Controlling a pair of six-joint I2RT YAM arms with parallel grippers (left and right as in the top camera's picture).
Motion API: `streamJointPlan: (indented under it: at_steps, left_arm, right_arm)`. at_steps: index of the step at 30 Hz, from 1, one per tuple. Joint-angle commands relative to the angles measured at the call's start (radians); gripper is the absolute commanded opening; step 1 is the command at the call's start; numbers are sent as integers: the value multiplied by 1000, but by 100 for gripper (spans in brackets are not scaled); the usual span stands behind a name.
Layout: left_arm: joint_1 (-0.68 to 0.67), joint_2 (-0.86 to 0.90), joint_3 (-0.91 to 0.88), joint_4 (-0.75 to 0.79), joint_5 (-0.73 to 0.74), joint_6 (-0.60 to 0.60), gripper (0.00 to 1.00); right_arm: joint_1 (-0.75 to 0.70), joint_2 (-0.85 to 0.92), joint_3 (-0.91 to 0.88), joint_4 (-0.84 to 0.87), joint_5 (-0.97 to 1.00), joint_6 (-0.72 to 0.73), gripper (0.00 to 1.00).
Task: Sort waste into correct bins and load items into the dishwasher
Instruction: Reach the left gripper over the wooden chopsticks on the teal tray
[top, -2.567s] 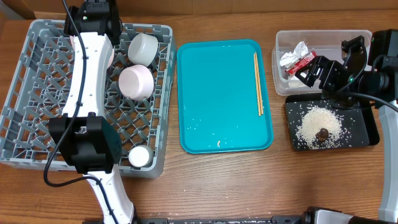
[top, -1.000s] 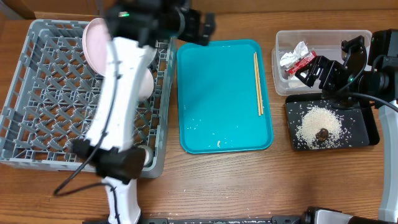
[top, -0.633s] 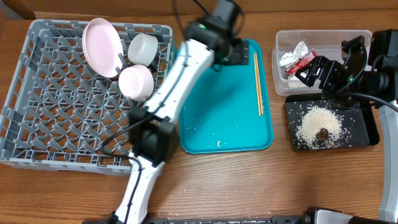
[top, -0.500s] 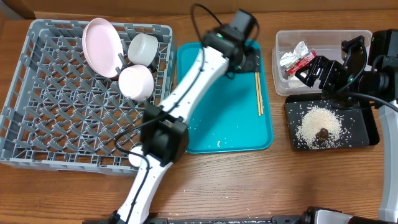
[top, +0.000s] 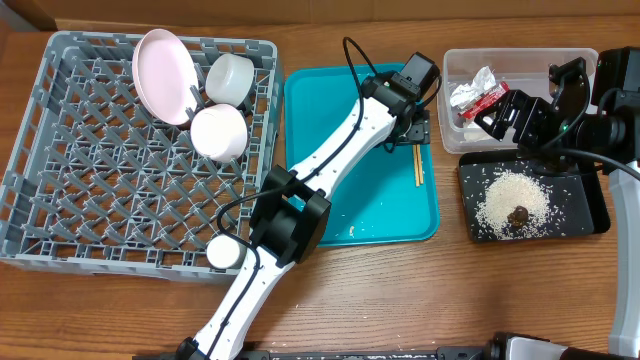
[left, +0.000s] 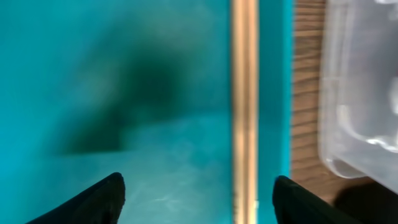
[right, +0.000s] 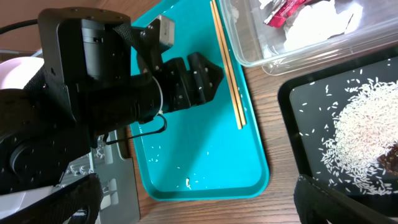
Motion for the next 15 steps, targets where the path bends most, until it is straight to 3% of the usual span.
streamJointPlan:
  at_steps: [1, 5, 15]
  left_arm:
    - [-4, 29, 2, -5, -49, -18, 73]
    - [-15, 37, 0, -2, -49, 2, 66]
    - [-39, 37, -13, 8, -96, 53, 64]
  right_arm:
    - [-3, 2, 5, 3, 4, -4, 100]
    - [-3, 2, 5, 3, 4, -4, 100]
    - [-3, 2, 5, 3, 4, -4, 100]
